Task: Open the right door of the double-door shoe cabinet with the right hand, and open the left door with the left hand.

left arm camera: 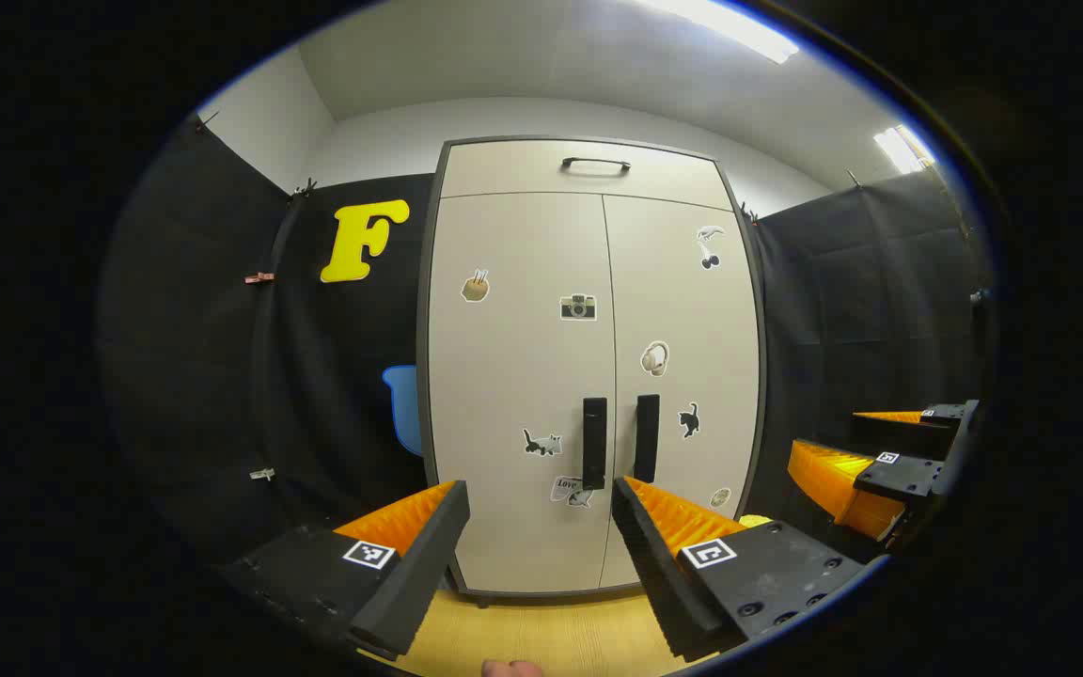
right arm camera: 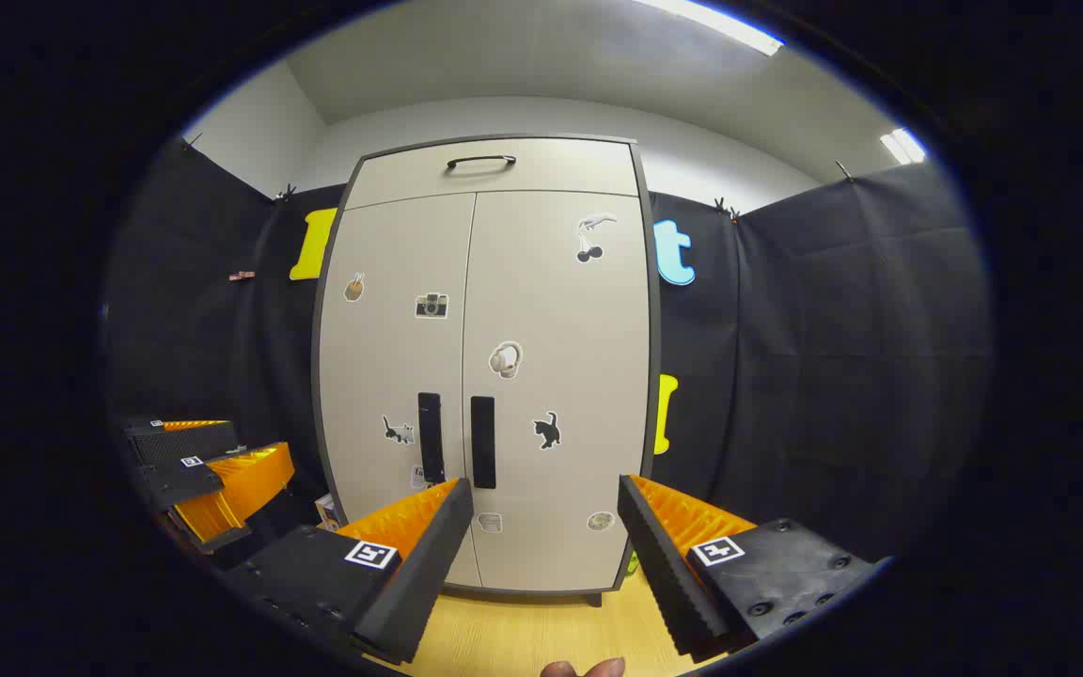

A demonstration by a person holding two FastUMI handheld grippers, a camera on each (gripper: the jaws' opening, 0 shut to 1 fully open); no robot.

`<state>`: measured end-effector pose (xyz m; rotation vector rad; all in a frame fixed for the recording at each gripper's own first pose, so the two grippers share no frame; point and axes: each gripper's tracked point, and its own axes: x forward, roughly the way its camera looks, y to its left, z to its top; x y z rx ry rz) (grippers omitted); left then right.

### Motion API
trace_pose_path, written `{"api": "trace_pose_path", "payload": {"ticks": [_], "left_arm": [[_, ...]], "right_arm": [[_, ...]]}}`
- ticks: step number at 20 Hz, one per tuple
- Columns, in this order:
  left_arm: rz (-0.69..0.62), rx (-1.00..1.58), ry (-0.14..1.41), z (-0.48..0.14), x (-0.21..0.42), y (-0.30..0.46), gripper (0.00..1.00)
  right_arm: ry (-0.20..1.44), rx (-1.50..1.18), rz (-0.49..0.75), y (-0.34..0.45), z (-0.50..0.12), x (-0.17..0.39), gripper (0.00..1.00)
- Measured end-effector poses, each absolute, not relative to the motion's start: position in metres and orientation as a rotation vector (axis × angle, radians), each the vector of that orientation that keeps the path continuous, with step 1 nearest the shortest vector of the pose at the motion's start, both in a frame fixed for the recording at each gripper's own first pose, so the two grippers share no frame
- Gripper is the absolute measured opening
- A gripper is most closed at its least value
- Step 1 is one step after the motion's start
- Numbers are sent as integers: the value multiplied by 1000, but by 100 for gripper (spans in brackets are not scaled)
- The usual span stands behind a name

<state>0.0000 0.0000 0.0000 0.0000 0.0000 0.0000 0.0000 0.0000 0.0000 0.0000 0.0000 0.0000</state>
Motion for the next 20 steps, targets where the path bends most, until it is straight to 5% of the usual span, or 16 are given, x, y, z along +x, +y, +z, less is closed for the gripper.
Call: {"api": "trace_pose_path", "payload": {"ticks": [20], "left_arm": [[8,-4,2,0,-3,6,95]], "right_arm": [[19,24,14,7,-4,5,98]]}}
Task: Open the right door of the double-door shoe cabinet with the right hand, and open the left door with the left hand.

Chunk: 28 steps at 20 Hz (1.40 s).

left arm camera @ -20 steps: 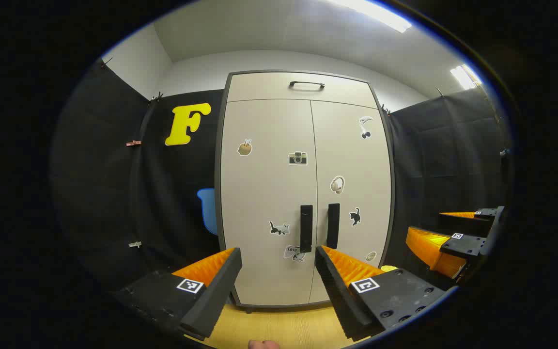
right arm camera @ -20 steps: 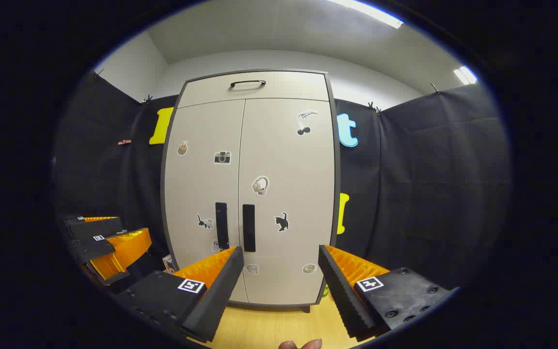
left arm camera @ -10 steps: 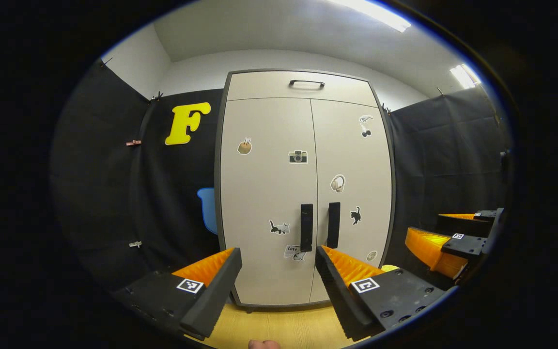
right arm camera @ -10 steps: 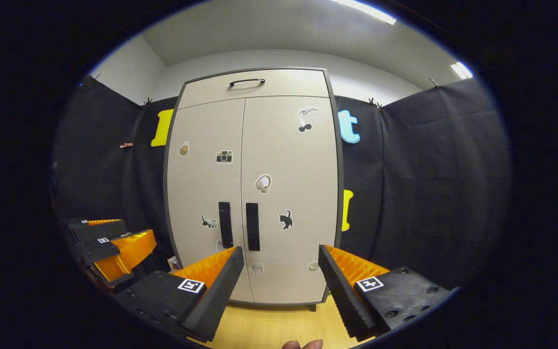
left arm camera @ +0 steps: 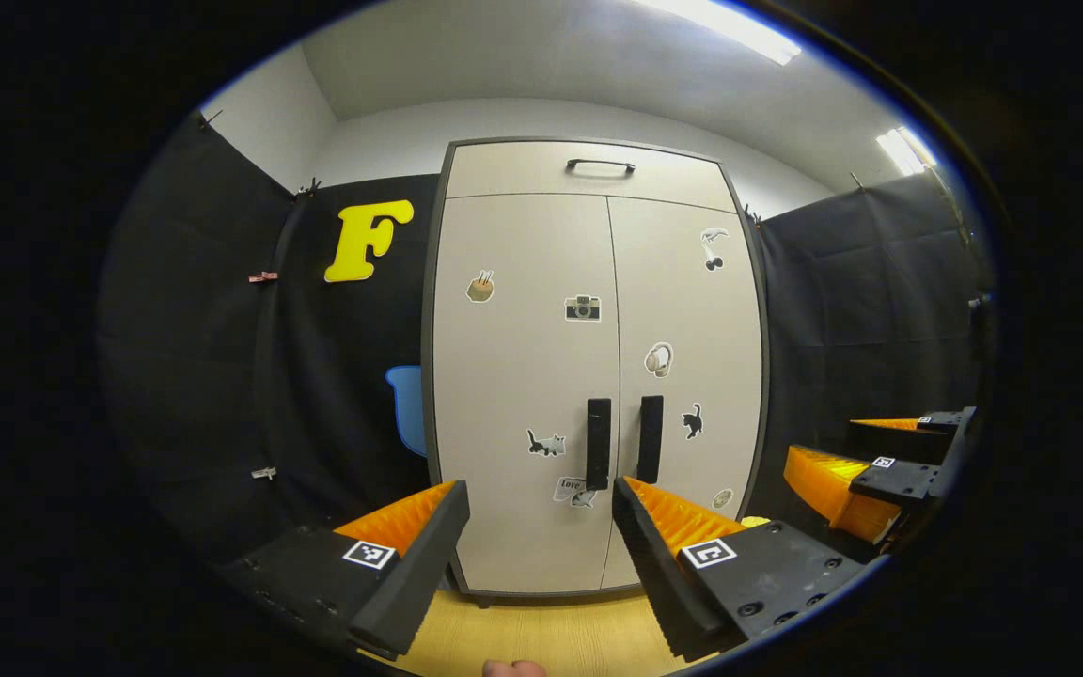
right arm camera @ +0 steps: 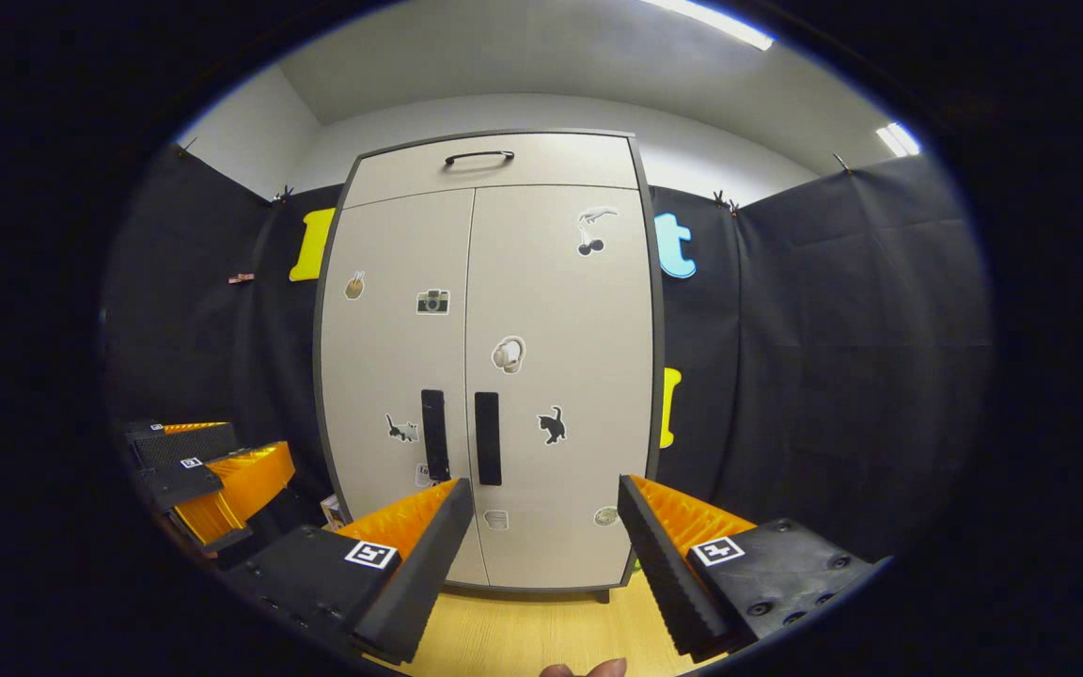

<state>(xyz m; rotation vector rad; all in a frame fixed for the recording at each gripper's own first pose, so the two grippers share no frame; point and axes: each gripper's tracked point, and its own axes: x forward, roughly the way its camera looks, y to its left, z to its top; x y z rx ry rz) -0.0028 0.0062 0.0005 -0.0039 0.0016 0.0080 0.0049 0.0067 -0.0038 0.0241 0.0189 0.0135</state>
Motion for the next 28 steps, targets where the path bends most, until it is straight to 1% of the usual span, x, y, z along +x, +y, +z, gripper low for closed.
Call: {"api": "trace_pose_path", "payload": {"ticks": [6,11,16,21,26,27,28], "left_arm": [[19,-11,0,1,-2,18,95],[22,-17,10,-6,2,27,95],[40,-4,27,-17,10,42,95],[51,-22,39,-27,14,55,95],[63,-36,52,-37,15,67,95],[66,-37,54,-40,15,68,95],[68,-39,58,-42,15,70,95]], "right_arm": [[16,28,34,20,0,40,98],[4,-2,30,36,-7,94,98],[9,35,63,61,-19,148,98],[35,17,40,72,-36,194,98],[95,11,25,80,-64,225,97],[95,9,18,79,-66,228,85],[87,11,10,80,-65,231,81]]}}
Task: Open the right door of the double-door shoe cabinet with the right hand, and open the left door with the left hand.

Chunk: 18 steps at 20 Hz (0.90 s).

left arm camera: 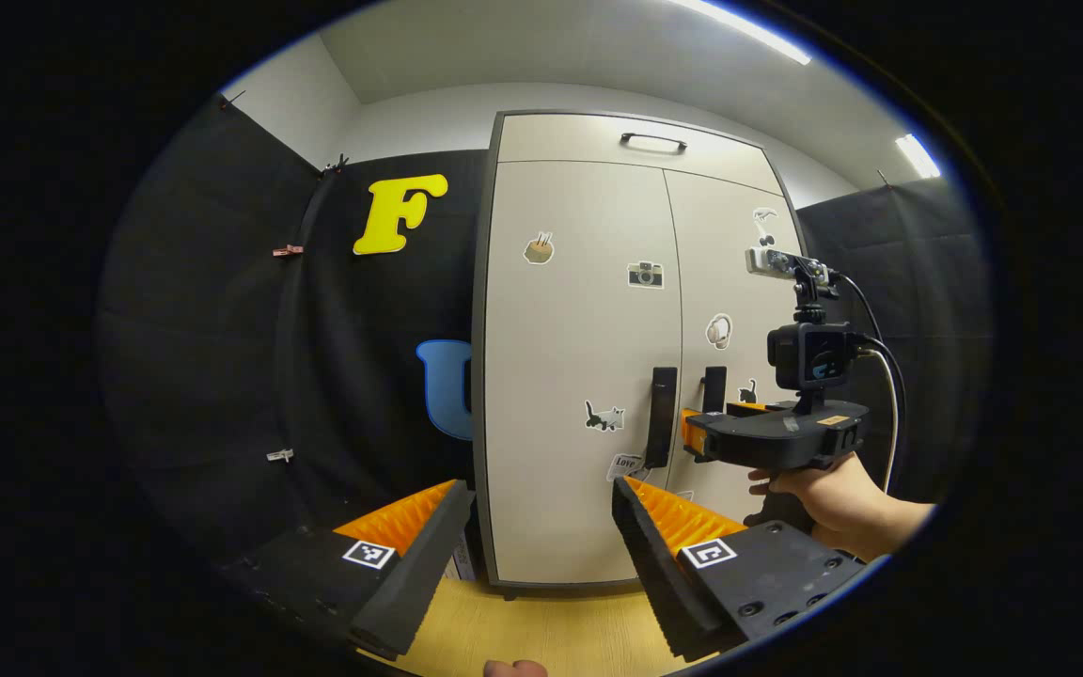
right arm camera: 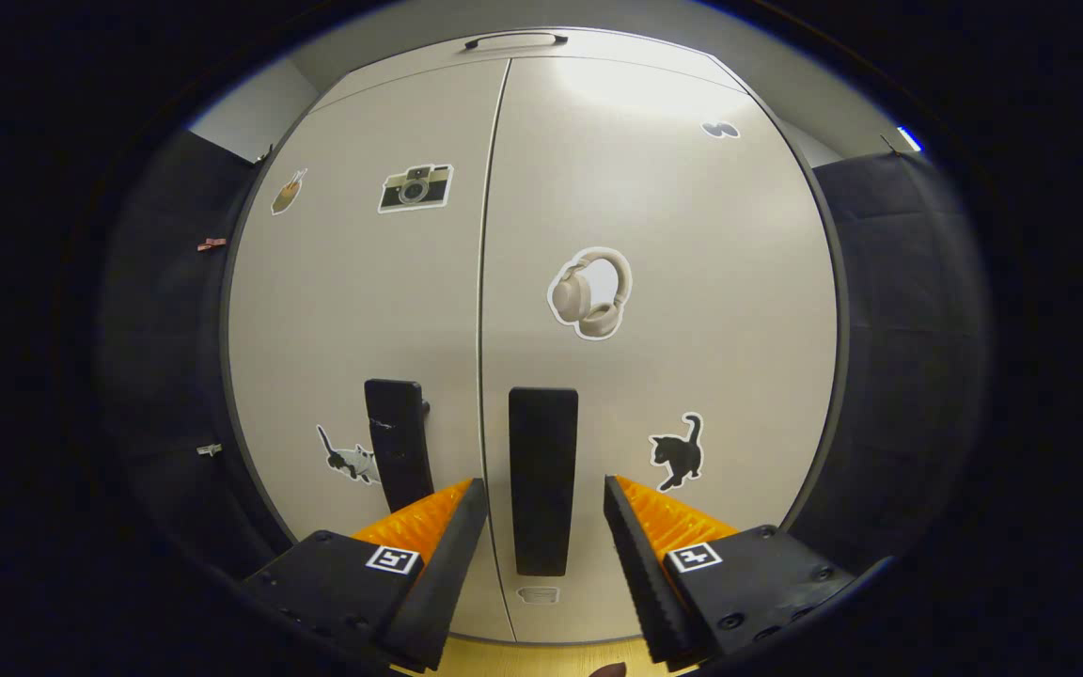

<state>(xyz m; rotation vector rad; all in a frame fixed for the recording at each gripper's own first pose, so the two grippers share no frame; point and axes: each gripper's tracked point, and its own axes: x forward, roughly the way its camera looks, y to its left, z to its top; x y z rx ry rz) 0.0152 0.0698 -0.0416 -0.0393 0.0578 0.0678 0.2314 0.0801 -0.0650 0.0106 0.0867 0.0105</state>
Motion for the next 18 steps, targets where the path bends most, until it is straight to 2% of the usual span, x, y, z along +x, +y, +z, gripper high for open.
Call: {"api": "trace_pose_path", "payload": {"ticks": [2,5,8,9,11,14,15,18], "left_arm": [[72,-47,67,-47,14,73,95],[86,-58,76,-53,11,78,95],[97,-72,81,-55,8,82,95],[101,-77,80,-55,6,83,95],[108,-83,73,-53,1,84,95],[118,-78,67,-50,-8,84,95],[119,-78,67,-50,-10,83,95],[127,-80,67,-48,-18,82,95]], "right_arm": [[69,12,-10,78,-63,241,68],[62,40,-14,80,-57,242,42],[78,33,-12,82,-66,244,33],[102,21,-8,81,-67,244,24],[115,10,-6,81,-67,245,19],[131,71,5,80,-67,246,19],[136,89,12,81,-67,243,13],[143,68,30,80,-66,235,13]]}}
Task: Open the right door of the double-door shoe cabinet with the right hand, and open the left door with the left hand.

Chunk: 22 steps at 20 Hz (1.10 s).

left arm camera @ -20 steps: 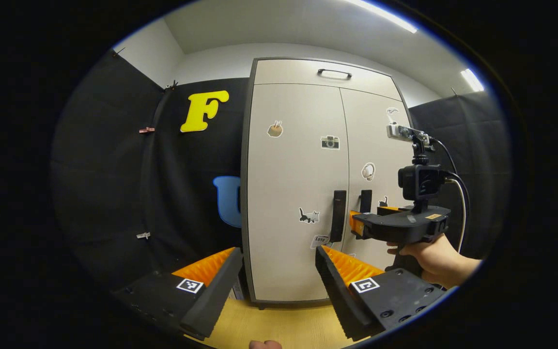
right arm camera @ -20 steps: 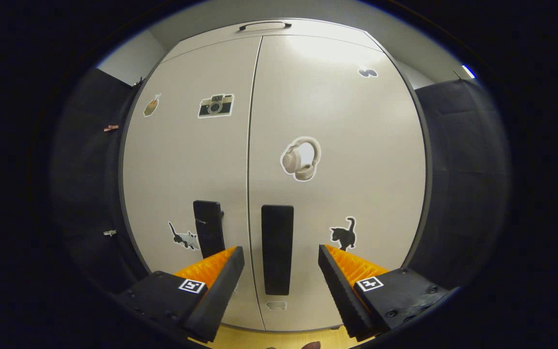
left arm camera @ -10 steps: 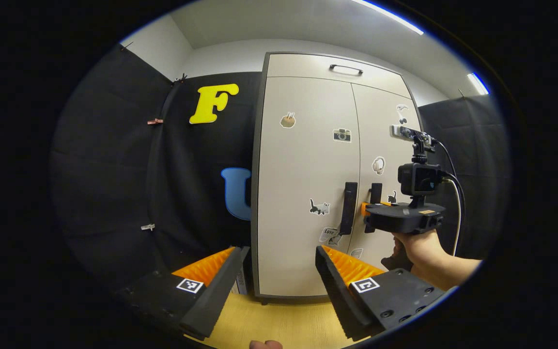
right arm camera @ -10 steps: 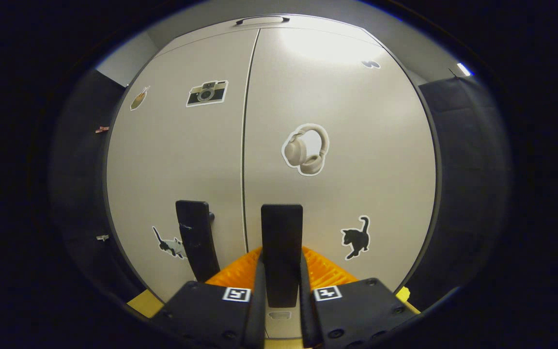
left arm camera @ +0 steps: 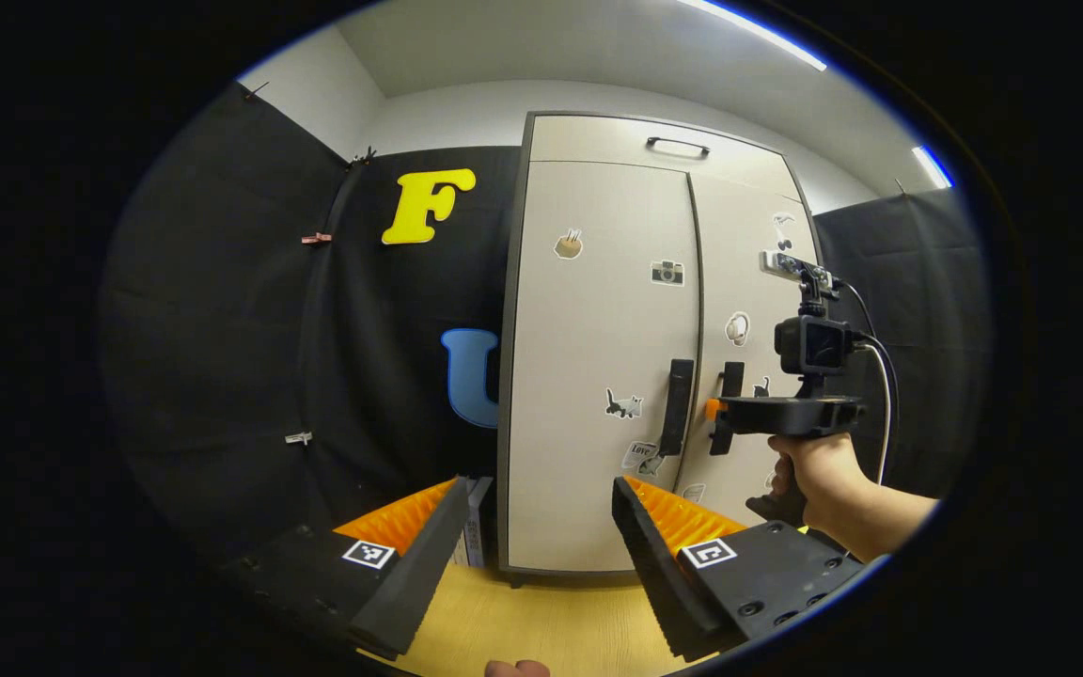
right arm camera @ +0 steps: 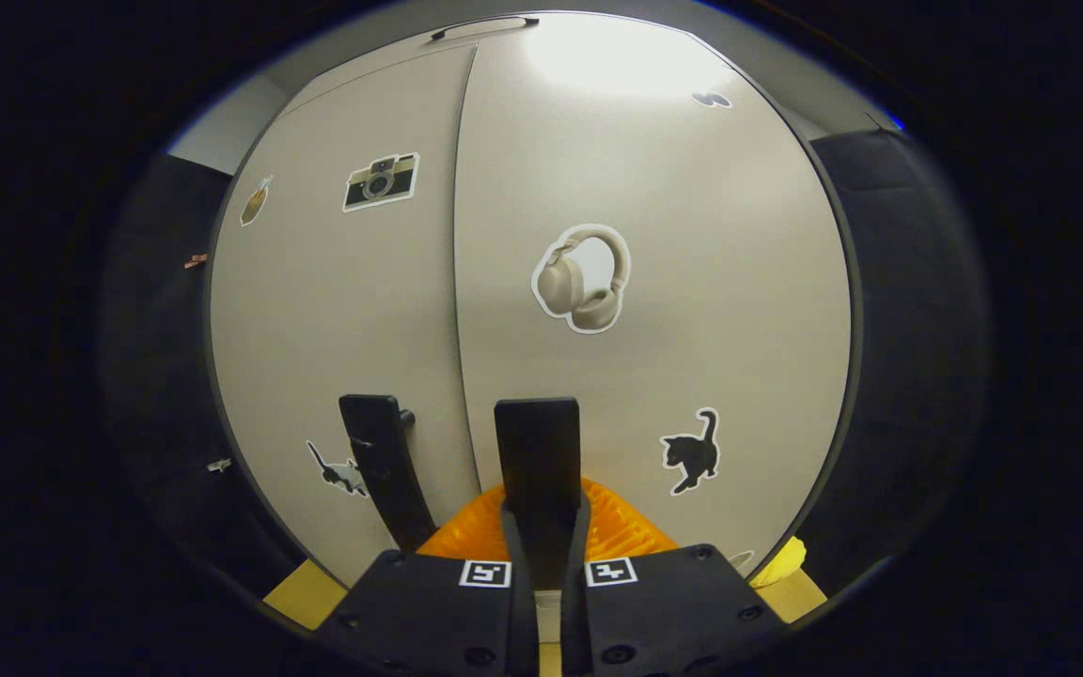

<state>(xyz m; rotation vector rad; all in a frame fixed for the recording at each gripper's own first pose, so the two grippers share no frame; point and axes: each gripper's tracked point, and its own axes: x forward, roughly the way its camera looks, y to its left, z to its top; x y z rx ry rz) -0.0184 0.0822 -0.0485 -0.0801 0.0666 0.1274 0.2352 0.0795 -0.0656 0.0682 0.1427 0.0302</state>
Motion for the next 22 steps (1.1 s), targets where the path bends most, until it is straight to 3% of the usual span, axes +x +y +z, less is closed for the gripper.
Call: {"api": "trace_pose_path", "payload": {"ticks": [9,12,22], "left_arm": [[141,-70,58,-41,-39,67,95],[136,-74,58,-40,-41,57,95],[133,-69,69,-42,-49,32,95]], "right_arm": [[97,122,113,67,-54,212,13],[106,131,147,68,-54,211,8],[101,123,149,54,-50,200,8]]}}
